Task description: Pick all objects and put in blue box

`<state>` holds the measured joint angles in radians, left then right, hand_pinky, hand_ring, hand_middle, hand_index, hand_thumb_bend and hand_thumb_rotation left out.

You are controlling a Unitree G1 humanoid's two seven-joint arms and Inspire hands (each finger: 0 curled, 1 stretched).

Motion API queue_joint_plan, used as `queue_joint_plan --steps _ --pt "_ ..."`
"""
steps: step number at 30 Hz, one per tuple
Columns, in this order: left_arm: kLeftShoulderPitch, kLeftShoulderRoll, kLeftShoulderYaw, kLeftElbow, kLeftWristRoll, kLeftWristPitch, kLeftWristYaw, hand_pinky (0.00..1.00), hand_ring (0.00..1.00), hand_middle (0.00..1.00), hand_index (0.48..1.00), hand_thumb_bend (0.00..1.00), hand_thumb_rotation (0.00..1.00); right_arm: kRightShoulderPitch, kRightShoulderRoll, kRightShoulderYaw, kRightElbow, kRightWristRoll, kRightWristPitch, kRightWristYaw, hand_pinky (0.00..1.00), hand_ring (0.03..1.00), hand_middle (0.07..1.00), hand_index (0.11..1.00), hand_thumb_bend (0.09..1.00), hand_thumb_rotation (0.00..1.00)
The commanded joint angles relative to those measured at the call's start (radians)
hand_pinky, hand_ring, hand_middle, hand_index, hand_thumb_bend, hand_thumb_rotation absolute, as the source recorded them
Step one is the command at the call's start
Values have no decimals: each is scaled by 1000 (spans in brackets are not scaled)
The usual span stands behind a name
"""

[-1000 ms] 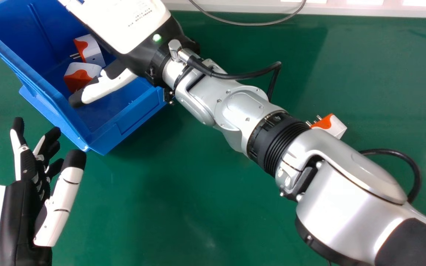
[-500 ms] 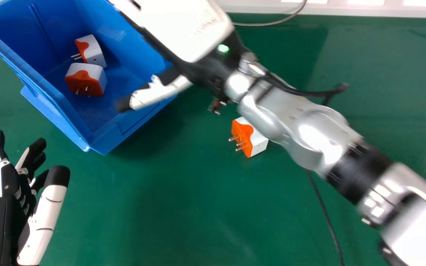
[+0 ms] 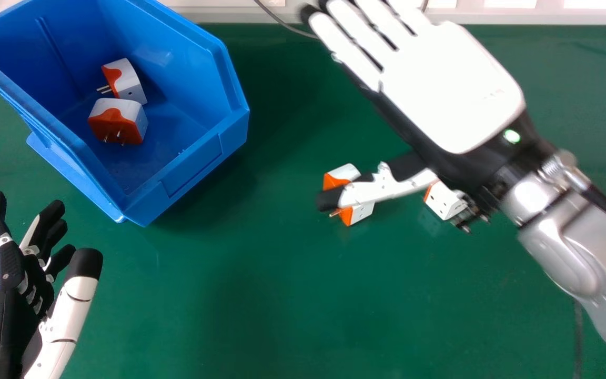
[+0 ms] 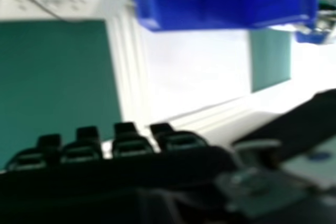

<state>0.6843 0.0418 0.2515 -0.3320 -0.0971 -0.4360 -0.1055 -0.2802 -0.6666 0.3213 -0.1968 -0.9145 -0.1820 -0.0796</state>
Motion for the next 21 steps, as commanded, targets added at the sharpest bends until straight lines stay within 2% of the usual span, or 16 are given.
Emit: queue_joint_plan --steps 1,5,11,14,18,21 --pt "8 -2 4 -11 4 -24 2 928 945 942 942 706 697 29 -6 -36 -39 3 0 17 1000 1000 1000 1000 649 1000" --pt "-3 -2 -1 -2 13 -33 3 927 945 941 942 704 696 103 7 -54 -13 -7 12 25 1000 1000 1000 1000 626 1000" --pt "-11 -4 -12 4 16 -33 2 930 946 943 943 700 696 119 86 -15 73 -53 63 27 993 1000 1000 996 610 993" --pt "-8 -4 -16 -3 17 -33 0 932 948 944 945 695 696 119 135 7 99 -83 108 28 957 975 988 983 611 957" --pt "-5 -3 -20 0 13 -40 -4 932 948 945 946 695 696 127 186 13 131 -103 155 2 942 965 981 978 612 947" --pt "0 -4 -22 -3 0 -38 -9 932 949 945 946 695 697 130 163 -12 160 -101 162 -11 934 960 977 974 613 942"
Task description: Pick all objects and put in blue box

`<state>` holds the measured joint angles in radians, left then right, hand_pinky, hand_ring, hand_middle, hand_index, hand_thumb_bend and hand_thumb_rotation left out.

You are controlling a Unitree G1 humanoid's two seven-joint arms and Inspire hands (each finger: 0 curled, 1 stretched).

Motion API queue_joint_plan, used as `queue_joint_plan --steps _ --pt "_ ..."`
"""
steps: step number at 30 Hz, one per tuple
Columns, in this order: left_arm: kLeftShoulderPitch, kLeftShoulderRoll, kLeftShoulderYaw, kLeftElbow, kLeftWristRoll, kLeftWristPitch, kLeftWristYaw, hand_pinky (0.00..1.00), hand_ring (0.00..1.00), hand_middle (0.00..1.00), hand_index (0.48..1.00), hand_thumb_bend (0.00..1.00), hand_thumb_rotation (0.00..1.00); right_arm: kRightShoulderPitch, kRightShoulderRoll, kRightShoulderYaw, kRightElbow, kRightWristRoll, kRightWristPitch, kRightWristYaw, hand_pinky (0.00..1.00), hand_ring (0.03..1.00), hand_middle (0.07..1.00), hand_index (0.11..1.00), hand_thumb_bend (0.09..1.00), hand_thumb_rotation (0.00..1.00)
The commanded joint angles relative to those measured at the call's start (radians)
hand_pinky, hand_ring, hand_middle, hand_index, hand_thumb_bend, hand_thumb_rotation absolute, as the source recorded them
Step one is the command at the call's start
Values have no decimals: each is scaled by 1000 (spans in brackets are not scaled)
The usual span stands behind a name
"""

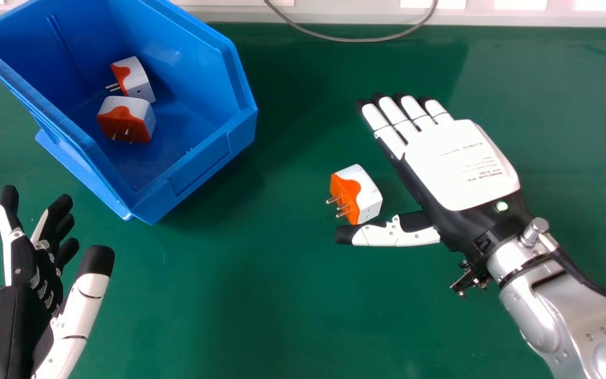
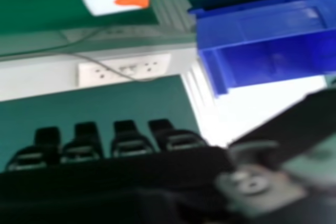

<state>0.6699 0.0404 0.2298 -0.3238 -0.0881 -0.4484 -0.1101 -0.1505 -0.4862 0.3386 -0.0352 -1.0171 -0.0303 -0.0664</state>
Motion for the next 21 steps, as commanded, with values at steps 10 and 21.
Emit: queue_joint_plan --steps 10,21 --pt "36 5 1 -33 -24 -10 -10 959 964 959 960 714 733 -25 -246 -84 57 21 -138 5 885 925 933 915 614 871" --pt "47 4 11 -49 -21 -3 -12 969 969 963 965 709 746 -68 -326 -73 144 -15 -203 -5 876 913 922 913 629 878"
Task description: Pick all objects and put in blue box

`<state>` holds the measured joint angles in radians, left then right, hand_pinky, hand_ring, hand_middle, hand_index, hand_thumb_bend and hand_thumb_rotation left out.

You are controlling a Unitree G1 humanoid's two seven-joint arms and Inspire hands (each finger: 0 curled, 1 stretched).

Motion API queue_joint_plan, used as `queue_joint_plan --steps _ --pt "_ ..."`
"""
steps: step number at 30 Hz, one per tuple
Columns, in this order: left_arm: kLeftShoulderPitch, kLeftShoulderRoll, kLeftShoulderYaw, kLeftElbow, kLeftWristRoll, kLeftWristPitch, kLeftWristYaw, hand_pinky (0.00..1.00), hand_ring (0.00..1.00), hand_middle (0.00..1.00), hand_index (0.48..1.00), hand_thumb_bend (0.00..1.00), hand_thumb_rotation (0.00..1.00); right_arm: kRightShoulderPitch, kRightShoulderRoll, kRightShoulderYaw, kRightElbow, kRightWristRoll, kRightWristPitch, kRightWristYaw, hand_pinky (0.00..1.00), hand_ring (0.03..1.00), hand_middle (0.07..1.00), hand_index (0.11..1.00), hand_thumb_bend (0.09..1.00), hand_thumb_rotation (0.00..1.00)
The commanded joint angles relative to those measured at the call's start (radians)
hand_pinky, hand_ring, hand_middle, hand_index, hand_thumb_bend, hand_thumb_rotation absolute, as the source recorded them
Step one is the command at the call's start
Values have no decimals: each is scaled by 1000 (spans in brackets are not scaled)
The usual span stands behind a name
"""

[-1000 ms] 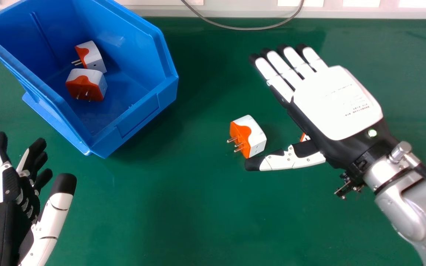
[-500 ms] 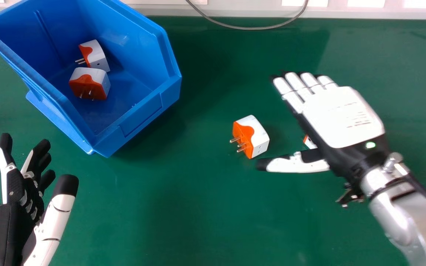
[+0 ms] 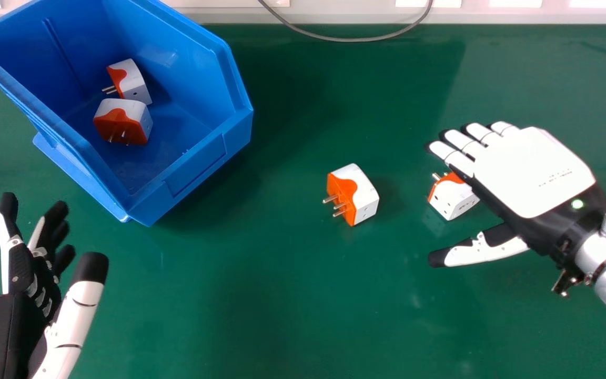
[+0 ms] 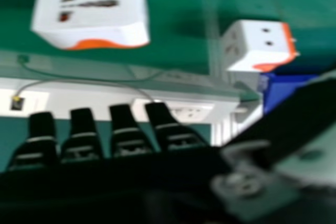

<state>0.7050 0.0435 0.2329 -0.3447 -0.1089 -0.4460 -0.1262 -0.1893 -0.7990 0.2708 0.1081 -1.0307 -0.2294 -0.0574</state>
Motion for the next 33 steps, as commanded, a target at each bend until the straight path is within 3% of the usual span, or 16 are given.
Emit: queue_joint_plan --steps 1,7,17,23,33 --pt "12 1 8 -27 1 -5 4 969 969 963 965 709 746 -35 -10 -3 10 -4 -5 -14 876 913 922 913 630 880" --pt "8 1 12 -19 5 -9 6 968 968 962 964 711 748 -72 12 24 73 -13 -1 -20 881 914 930 916 622 881" --pt "16 4 17 -33 -8 -4 -2 965 967 961 963 718 749 -223 22 121 248 -83 -39 -66 895 928 937 915 623 843" --pt "18 11 27 -24 -21 -12 -10 965 967 961 963 719 749 -334 14 199 372 -147 -82 -125 887 927 934 910 629 826" --pt "27 17 45 -28 -19 -8 -12 963 966 960 962 709 742 -453 30 284 519 -186 -108 -194 874 924 932 906 631 831"
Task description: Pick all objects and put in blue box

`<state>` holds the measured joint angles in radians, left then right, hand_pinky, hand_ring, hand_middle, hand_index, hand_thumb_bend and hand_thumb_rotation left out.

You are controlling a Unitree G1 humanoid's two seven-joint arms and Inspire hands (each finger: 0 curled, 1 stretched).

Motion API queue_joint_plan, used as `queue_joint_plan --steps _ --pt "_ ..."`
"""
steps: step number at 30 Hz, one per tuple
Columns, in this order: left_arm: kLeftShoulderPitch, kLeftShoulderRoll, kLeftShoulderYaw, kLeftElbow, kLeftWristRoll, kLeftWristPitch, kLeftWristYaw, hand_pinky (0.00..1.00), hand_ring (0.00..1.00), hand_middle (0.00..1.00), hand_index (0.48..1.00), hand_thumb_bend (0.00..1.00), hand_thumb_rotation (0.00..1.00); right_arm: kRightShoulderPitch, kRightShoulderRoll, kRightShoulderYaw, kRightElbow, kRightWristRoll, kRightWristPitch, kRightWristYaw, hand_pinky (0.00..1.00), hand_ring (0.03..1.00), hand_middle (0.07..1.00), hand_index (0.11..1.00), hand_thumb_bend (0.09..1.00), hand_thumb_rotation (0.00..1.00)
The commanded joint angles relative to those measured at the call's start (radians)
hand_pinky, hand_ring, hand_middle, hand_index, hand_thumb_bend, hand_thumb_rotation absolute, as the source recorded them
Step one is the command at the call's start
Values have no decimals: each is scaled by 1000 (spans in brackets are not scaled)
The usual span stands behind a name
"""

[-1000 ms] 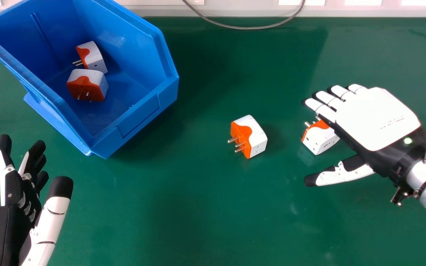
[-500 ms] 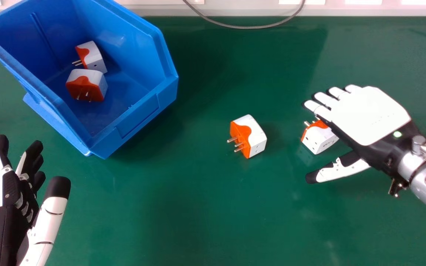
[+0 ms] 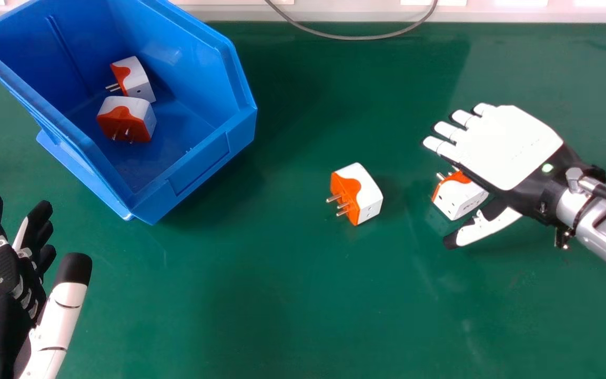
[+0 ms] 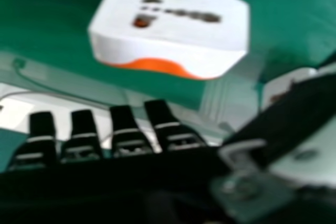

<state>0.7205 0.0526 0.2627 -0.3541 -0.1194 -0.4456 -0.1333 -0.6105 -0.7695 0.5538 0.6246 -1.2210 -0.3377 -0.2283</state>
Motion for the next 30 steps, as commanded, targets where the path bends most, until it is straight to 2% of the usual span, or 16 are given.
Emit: queue_joint_plan --steps 1,10,14,22,30 --pt "11 10 17 -17 -10 -8 -5 963 966 960 962 709 742 -39 3 8 15 2 1 -31 874 924 932 906 631 831" --pt "17 16 32 -28 -6 5 -5 966 967 962 963 709 745 -117 16 80 120 -22 -16 -79 856 915 927 900 614 817" --pt "18 17 37 -34 0 9 -4 965 966 962 962 704 743 -157 15 117 162 -43 -29 -98 854 915 926 898 603 807" --pt "22 19 49 -34 0 7 -7 961 964 960 960 696 736 -229 47 199 255 -81 -44 -132 835 899 911 882 589 777" --pt "38 16 56 -40 -8 0 -12 958 962 958 959 698 734 -314 77 280 342 -126 -61 -194 831 903 918 889 578 771"
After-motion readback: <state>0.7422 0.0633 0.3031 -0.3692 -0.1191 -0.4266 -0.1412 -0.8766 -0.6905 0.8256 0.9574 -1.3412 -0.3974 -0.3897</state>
